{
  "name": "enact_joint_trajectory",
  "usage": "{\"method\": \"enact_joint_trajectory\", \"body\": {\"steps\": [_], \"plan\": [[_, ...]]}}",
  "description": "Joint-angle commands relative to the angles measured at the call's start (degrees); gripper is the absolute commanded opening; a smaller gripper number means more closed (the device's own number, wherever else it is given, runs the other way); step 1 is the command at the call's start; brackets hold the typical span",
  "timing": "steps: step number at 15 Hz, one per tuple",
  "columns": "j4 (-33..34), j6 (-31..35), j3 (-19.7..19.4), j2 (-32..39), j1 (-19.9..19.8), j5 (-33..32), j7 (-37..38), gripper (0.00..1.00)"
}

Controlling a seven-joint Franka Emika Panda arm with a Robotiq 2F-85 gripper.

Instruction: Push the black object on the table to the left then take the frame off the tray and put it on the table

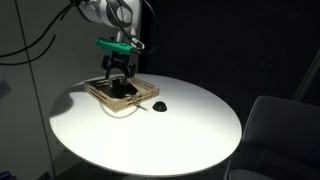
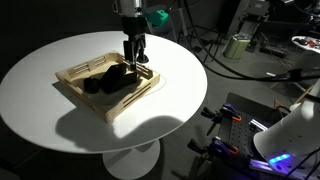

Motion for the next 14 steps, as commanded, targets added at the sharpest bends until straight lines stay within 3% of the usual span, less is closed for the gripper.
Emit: {"method": "enact_joint_trajectory", "body": {"steps": [1, 7, 14], "plan": [[3.62, -0.15, 0.29, 2.6, 0.27, -3.62, -3.01, 1.0], [2.92, 6.75, 1.51, 4.46, 1.53, -8.07, -6.15, 1.0], [-0.01, 14.28, 3.04, 5.06, 1.45, -7.16, -8.97, 1.0]]}}
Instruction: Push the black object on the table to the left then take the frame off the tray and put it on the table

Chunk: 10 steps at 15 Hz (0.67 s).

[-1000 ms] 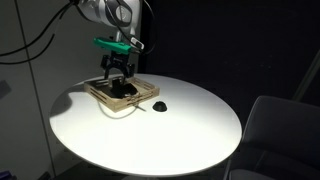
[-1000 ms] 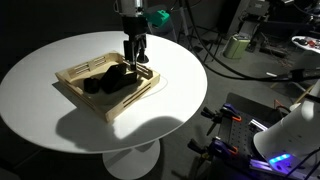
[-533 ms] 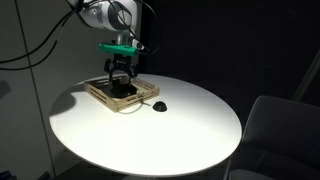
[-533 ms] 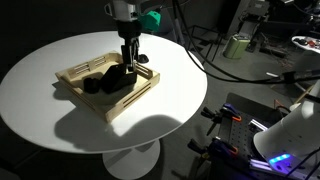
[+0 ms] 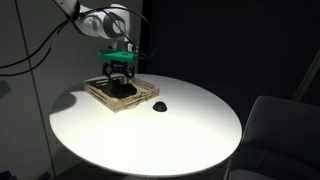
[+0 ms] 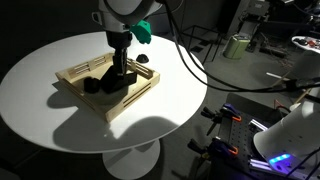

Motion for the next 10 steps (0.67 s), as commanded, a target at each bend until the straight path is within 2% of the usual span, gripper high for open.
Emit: {"method": "enact_joint_trajectory", "body": {"steps": [1, 9, 10], "plan": [[-1.88, 2.06, 0.49, -0.72, -0.88, -0.09, -1.41, 1.0], [-5.22, 1.94, 0.32, -1.52, -1.96, 0.39, -0.89, 1.0], [-5.36, 1.78, 0.34, -1.5, -2.03, 0.41, -0.9, 0.75]]}}
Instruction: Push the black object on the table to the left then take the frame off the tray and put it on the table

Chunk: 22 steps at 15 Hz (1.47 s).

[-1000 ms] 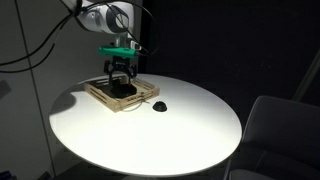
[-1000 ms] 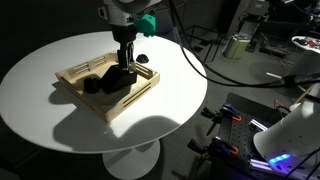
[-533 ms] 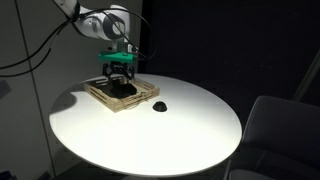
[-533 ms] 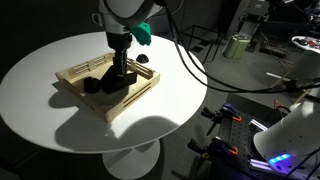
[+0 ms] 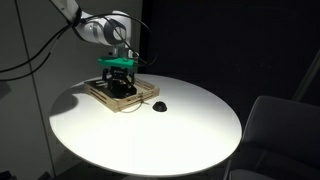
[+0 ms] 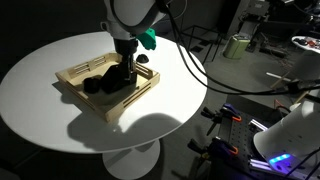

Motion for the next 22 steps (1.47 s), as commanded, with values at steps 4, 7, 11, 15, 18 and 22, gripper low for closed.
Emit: {"method": "enact_joint_trajectory", "body": {"steps": [4, 7, 11, 15, 18, 22], "plan": [[-2.45, 0.2, 0.39, -1.73, -0.61, 0.23, -0.7, 0.49], [-2.42, 0.0, 0.46, -1.83, -0.49, 0.11, -0.75, 0.25], [-2.21, -0.23, 0.45, -1.97, -0.42, 0.02, -0.86, 0.0], [-1.98, -0.31, 0.46, -2.24, -0.34, -0.02, -0.79, 0.02], [-1.59, -0.32, 0.58, -2.87, -0.16, 0.26, -0.19, 0.02], [-1.06, -0.64, 0.69, -5.6, 0.28, 0.11, 0.31, 0.02]]}}
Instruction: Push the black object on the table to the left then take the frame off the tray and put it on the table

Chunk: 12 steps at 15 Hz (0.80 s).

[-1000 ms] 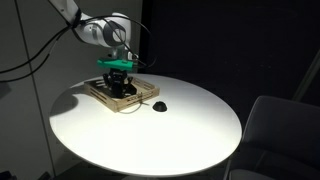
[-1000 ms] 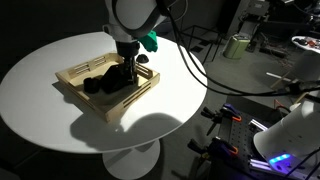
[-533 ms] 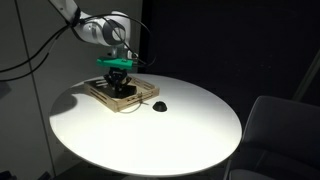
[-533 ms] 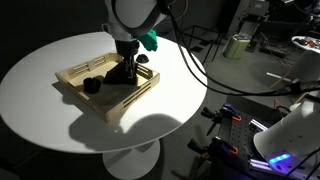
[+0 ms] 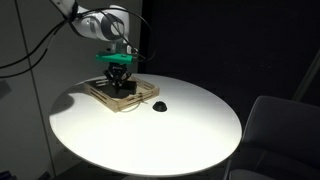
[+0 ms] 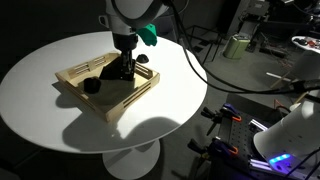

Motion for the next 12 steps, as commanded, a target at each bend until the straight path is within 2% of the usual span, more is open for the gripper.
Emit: {"method": "enact_joint_trajectory", "body": {"steps": [1, 6, 12], "plan": [[-0.07, -0.63, 0.24, -4.02, 0.24, -0.25, 0.96, 0.02], [-1.68, -0.08, -0.91, -10.06, 0.61, -0.79, 7.27, 0.02], [-4.12, -0.62, -3.56, -16.1, -0.54, 1.58, 21.87, 0.02]]}}
